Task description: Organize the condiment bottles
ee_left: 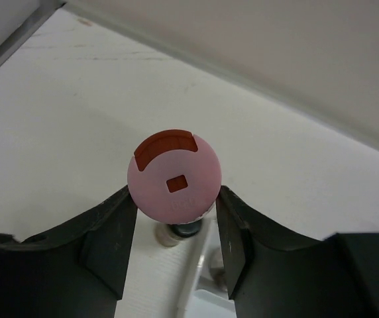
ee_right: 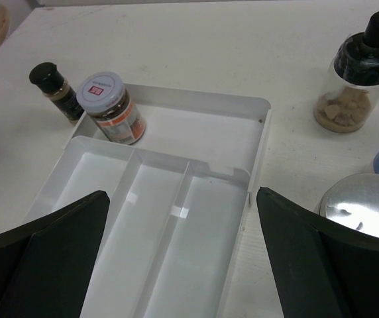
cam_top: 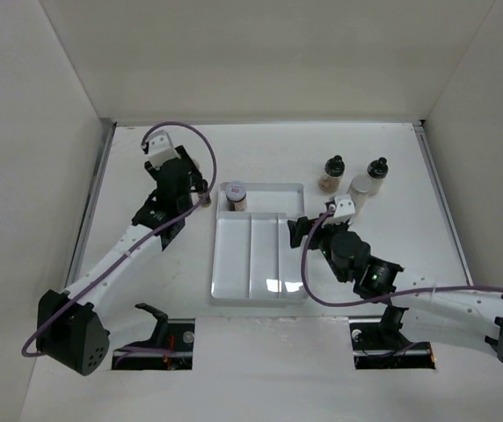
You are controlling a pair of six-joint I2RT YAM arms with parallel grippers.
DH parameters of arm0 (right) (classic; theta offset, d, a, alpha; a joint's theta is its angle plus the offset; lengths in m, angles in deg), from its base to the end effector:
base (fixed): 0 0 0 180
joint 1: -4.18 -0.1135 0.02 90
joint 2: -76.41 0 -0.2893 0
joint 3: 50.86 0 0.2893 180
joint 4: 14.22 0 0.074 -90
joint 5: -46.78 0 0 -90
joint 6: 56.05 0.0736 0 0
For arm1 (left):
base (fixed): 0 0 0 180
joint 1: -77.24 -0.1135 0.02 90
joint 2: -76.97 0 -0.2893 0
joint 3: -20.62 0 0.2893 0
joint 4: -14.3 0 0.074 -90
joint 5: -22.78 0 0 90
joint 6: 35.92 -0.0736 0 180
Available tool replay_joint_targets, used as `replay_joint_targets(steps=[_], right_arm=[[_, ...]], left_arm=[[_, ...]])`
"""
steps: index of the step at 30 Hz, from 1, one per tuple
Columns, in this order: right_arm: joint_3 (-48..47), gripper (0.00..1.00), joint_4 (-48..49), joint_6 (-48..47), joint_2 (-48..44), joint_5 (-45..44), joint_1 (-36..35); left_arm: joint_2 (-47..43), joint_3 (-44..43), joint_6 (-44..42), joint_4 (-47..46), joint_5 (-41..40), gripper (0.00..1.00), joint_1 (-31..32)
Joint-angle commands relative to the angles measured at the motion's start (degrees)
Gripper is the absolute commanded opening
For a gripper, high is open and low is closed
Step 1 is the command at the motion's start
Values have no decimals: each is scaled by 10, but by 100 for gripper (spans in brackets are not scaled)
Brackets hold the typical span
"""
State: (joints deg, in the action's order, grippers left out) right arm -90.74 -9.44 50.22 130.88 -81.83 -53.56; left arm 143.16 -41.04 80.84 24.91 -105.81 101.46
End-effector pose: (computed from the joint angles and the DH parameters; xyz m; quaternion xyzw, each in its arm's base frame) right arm 0.1784 0.1966 0.2537 -0.0565 0.7506 0.1639 0.6376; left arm 0.3094 -0.0888 0.3210 -0.2174 0.7449 -0.0100 0.6307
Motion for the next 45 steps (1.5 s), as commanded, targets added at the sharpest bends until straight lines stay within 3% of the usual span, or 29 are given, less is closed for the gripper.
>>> replay_joint_targets(steps=[1,6,11,22,32,34,36,40,42,45], right_arm=[[6,99,24,3,-31,-15,4],[28,99,24,19,-80,-59,24],[50,100,25,41,-127,-58,48],[46,100,23,45,-113,-48,55],[50,100,21,46,-126,-52,59],[50,100,20,46,-126,-52,59],[52,100,21,46,-130,-53,59],[50,100,20,46,-131,-53,59],[51,100,20,46,-131,-52,60],[50,100,20,45,-131,-54,58]], left_arm=[[-6,-66,-20,-16,-12,29,76],[71,-131,-22,-39,2,30,187],[154,-128,-24,-93,2,30,234],[291,-117,-34,-162,-3,30,256],[344,-74,-33,-187,-25,32,250],[351,-73,-33,-189,-22,37,250],[354,-73,-33,-188,-23,48,251],[325,-67,-31,-190,-30,79,256],[301,-70,-34,-185,-26,85,258],[256,-73,-43,-183,-25,86,253]])
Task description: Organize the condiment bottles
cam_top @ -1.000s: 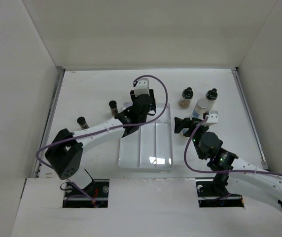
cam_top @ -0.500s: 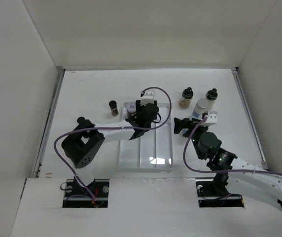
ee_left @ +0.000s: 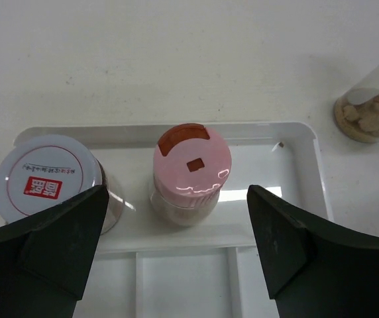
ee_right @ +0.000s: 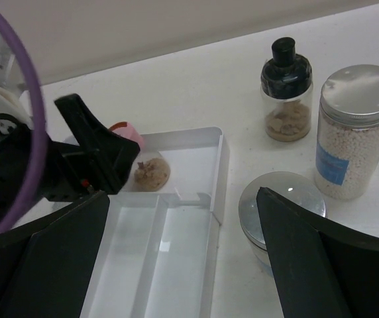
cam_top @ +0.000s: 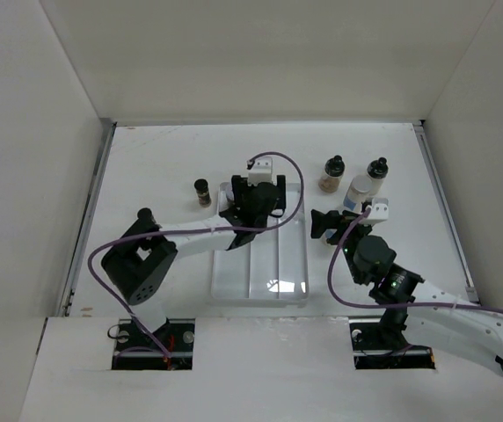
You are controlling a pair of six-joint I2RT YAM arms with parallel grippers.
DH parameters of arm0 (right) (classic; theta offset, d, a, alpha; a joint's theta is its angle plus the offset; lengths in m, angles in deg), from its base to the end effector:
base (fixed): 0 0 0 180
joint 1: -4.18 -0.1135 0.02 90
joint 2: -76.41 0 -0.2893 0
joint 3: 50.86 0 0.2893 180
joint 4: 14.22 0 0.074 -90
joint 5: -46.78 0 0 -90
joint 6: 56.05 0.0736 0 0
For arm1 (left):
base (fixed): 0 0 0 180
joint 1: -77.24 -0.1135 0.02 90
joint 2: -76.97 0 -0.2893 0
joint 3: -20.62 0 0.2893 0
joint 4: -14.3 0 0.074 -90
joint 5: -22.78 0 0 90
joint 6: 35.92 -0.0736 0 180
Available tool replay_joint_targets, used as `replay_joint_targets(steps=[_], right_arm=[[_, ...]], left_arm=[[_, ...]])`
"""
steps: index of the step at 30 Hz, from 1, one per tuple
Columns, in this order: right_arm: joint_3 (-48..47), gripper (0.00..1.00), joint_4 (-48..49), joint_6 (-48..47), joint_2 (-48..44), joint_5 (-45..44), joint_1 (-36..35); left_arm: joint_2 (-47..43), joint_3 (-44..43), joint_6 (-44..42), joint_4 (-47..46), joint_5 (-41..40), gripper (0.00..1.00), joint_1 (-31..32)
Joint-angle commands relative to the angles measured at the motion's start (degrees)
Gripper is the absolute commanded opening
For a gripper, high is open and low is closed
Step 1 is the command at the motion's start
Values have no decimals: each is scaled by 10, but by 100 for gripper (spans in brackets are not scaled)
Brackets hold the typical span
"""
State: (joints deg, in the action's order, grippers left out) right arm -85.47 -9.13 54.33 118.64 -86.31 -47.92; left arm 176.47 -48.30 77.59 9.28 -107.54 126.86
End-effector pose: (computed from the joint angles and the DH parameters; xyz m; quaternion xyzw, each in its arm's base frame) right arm 0.1749 0.1428 0.2639 0.0605 0.7159 0.1661 0.6755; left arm 0.3176 -0.2999 0.1955 0.0004 0.8152 -0.0640 0.5757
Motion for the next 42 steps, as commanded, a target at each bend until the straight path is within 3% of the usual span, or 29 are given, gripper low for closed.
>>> replay_joint_targets(steps=[1,5,10,14,27,35,42], right_arm=[[-2,100,17,3,-11,-9,1],[0,100,17,5,-17,-8,1],[-6,100,20,5,7,-4,1],[-10,100,21,4,17,-4,1],[-13,100,27,4,36,5,1],[-10,100,35,1,36,11,1],[-8,100,34,-3,25,10,0]], left_arm=[[-92,-1,-13,-25,-7,85,-5],[-164,30,-10,5,-10,79,-59],[-252,104,34,56,26,70,-178],[-257,116,44,84,86,67,-248],[-144,76,39,88,136,67,-260],[-99,41,37,79,115,57,-261],[-86,39,36,84,112,36,-265]])
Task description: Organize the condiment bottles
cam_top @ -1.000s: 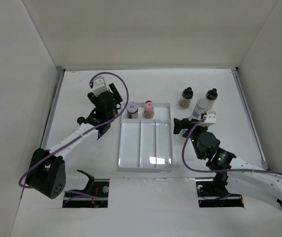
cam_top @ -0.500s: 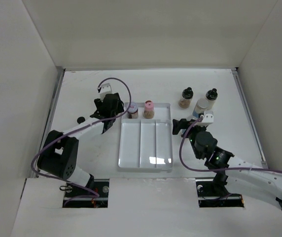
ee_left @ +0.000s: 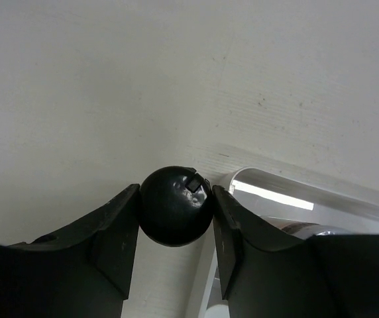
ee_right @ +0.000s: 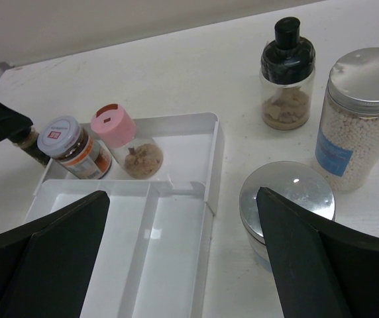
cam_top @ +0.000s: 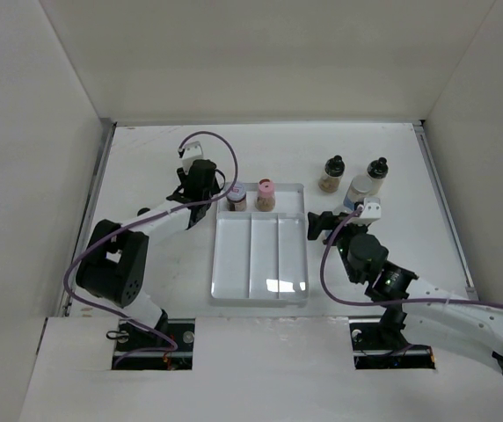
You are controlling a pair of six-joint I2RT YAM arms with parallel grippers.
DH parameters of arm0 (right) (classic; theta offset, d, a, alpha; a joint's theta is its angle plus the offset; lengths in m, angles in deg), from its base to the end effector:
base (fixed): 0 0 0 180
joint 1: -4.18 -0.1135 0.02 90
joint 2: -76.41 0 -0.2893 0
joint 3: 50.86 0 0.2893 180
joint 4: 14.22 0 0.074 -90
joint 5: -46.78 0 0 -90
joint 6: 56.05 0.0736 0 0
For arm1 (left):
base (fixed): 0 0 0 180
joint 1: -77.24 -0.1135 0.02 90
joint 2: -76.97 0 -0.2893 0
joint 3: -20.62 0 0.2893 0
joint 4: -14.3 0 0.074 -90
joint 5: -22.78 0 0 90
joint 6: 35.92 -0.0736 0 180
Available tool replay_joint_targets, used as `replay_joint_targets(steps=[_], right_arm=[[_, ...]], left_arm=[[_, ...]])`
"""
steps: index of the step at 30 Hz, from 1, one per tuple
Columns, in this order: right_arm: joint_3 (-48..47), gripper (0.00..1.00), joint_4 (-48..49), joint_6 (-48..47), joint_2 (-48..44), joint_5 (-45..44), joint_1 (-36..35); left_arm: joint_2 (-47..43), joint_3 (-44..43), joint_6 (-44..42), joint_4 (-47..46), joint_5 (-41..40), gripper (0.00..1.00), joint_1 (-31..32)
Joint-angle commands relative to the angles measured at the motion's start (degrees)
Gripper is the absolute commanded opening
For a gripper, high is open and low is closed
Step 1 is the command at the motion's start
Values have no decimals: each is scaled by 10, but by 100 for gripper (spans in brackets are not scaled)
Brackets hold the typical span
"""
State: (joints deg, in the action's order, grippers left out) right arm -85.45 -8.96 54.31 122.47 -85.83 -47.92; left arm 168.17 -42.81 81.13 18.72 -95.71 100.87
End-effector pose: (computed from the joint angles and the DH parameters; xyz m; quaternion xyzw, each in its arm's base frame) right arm 0.1807 0.1510 0.2504 0.0437 0.7334 0.1495 0.6617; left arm 0.3800 -0.1279 0.1941 -0.1442 0.8446 -0.0058 0.5156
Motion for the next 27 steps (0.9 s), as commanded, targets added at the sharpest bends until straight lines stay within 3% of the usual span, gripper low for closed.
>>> replay_joint_targets(steps=[1,6,11,19,27], right_arm=[[-7,100,32,1,-16,6,0],[-7,100,31,-1,-19,2,0],[-9,100,29,-1,-23,-2,0],[5,100,25,-1,-75,-23,0],[33,100,24,4,-155,-64,4]], left_arm=[[-13,-12,1,-10,-7,32,-5],[-110,-28,-9,17,-38,28,21],[-176,-113,-47,58,-53,29,92],[-16,-255,-48,51,-34,29,224],[105,-268,-46,-15,-49,28,283]])
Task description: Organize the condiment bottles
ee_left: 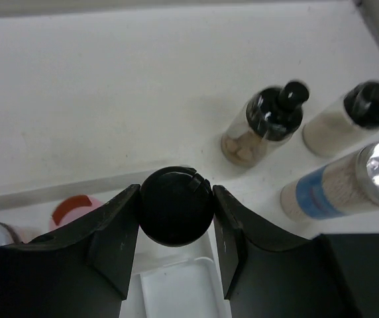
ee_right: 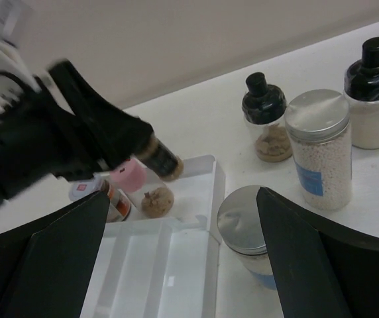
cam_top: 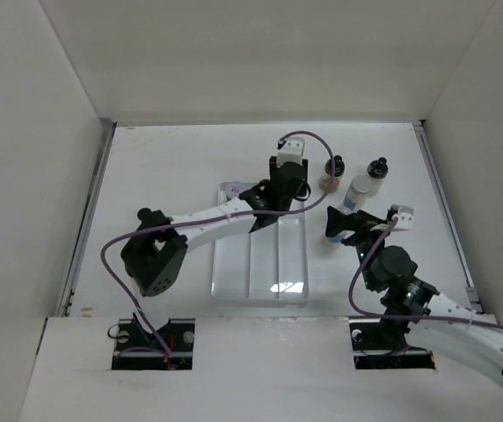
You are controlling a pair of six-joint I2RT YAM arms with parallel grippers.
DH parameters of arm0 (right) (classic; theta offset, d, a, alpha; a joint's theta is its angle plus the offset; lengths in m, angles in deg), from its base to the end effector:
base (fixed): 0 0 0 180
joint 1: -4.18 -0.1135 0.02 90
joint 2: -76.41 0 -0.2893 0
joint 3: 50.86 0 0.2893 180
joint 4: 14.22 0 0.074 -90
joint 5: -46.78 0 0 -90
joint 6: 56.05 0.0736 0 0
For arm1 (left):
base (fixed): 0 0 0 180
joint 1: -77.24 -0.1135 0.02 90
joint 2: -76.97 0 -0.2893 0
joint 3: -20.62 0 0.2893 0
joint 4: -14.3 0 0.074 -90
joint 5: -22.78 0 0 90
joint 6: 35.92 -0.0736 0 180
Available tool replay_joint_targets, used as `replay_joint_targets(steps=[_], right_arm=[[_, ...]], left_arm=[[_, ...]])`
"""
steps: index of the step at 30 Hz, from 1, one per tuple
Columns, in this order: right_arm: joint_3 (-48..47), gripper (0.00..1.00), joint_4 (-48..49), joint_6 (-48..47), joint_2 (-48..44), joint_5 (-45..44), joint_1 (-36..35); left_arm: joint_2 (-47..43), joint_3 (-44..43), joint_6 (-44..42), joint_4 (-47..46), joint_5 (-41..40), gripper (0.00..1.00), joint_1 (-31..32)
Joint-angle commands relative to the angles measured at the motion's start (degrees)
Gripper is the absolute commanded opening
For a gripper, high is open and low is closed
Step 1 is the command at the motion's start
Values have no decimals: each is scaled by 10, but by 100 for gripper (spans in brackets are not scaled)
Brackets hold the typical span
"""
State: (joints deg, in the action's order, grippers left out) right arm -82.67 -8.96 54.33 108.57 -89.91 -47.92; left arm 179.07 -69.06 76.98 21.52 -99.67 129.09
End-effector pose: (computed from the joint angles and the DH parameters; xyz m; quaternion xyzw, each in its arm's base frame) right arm 0.1580 0.1158 0.2764 0.1112 0.6770 0.1838 0.7040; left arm 0.3346 -0.3620 0.2884 0.0403 0.8001 -0.1543 0.5782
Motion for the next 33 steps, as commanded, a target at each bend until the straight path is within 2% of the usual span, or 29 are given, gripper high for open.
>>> replay_joint_targets(steps=[1,7,16,21,25,28,33], right_arm=[[6,100,24,4,-16,-23,5],[1,100,23,4,-6,-24,3],[0,100,23,7,8,-25,7],[2,100,26,8,11,-25,10],[1,100,26,9,18,-26,11],[1,100,22,11,20,-42,13],[-9,100,-2,11,31,-69,15]], left_arm=[[8,-5,-3,-46,-10,28,2],[47,5,-2,-71,-11,29,2],[77,70,1,-146,-8,34,5],[85,78,1,-151,-10,37,7],[84,85,1,-160,-17,50,9],[75,92,1,-163,-32,67,12],[50,94,0,-163,-32,87,16]])
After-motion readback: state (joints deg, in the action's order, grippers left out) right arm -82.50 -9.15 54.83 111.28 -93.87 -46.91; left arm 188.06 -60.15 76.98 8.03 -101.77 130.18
